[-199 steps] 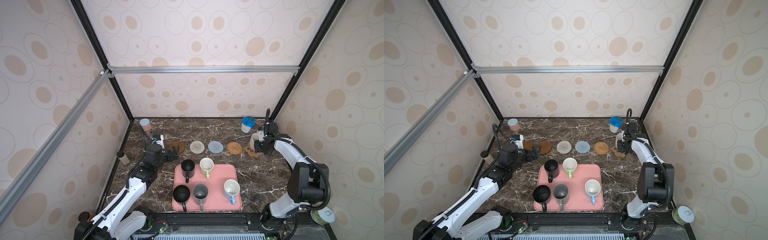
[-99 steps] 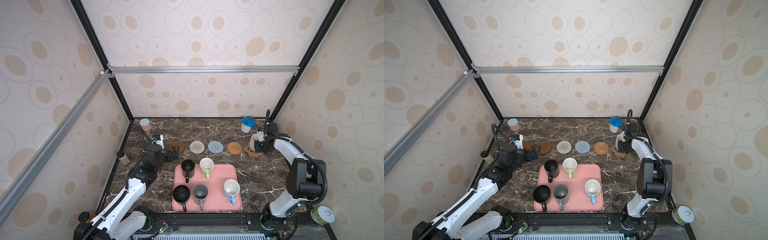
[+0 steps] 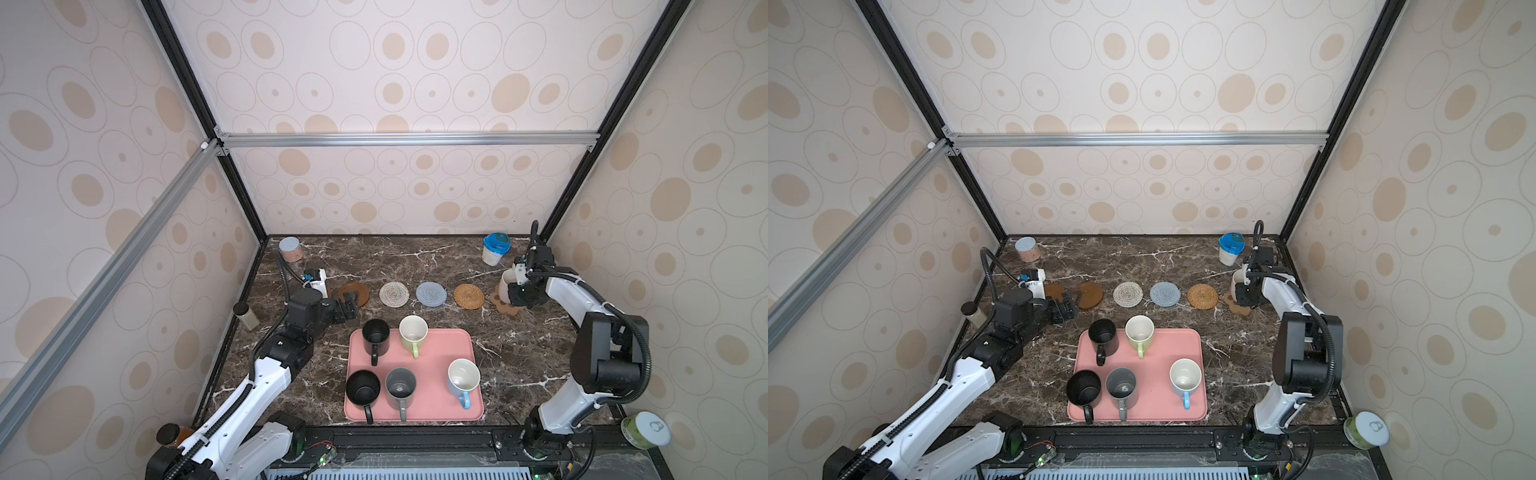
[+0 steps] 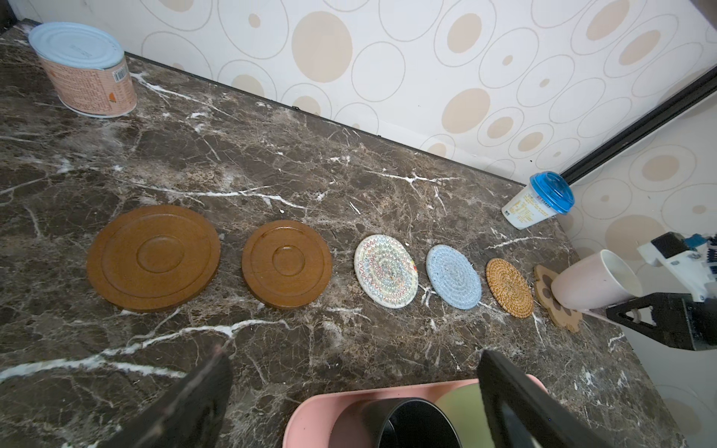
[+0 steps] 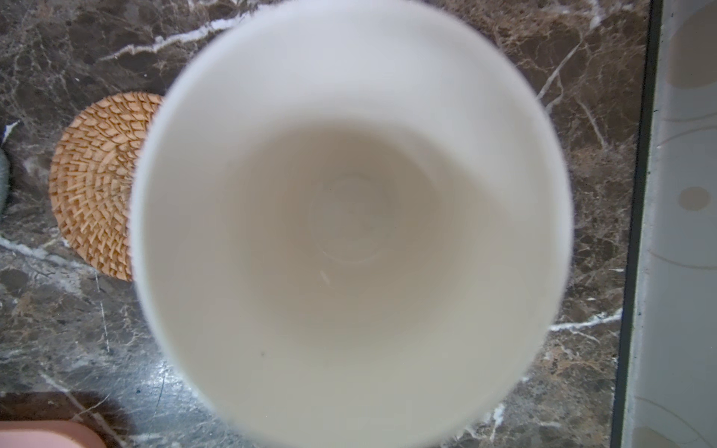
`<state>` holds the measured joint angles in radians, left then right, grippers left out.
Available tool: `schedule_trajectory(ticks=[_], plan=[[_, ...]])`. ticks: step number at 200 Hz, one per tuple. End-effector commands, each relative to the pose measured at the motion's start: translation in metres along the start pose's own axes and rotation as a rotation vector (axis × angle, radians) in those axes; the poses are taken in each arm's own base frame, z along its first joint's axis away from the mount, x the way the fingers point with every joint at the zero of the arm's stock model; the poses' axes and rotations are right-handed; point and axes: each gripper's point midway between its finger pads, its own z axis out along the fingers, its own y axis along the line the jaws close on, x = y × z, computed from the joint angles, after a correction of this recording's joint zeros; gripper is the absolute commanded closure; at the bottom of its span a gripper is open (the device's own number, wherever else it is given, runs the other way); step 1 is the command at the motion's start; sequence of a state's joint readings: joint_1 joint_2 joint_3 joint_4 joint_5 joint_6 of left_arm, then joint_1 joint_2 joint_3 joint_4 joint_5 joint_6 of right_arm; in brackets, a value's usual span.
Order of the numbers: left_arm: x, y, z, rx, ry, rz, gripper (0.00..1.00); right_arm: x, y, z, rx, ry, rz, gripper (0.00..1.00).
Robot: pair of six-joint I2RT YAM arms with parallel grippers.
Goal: Place cups on coasters
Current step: Place the cup on the coaster.
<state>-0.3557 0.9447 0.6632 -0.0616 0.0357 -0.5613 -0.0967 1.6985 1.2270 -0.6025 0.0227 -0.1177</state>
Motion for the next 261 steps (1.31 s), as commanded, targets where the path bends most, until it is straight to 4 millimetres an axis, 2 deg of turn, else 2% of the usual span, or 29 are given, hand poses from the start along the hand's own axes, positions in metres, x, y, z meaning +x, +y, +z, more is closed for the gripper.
schedule_trajectory(ticks=[1,105,128,181,226,261], plan=[[-0.005,-0.004,-0.005,0.010,-0.018,-0.002,0.00,-0.014,-0.006,-0.002,0.019,-0.050,-0.010,0.91],[-0.007,-0.003,-0.009,0.006,-0.025,-0.002,0.00,-0.004,-0.009,0.008,0.044,-0.013,-0.019,0.88],[-0.005,-0.001,-0.011,0.003,-0.029,-0.008,0.00,-0.005,-0.010,0.008,0.047,-0.013,-0.013,0.84],[-0.003,0.001,-0.013,-0.004,-0.029,-0.010,0.00,0.000,-0.008,0.008,0.039,-0.003,0.001,0.66],[-0.004,0.001,-0.013,-0.002,-0.032,-0.010,0.00,0.001,-0.005,0.005,0.021,-0.005,0.015,0.59],[-0.005,0.001,-0.014,-0.003,-0.033,-0.009,0.00,-0.001,-0.005,-0.006,0.019,-0.029,0.027,0.55]])
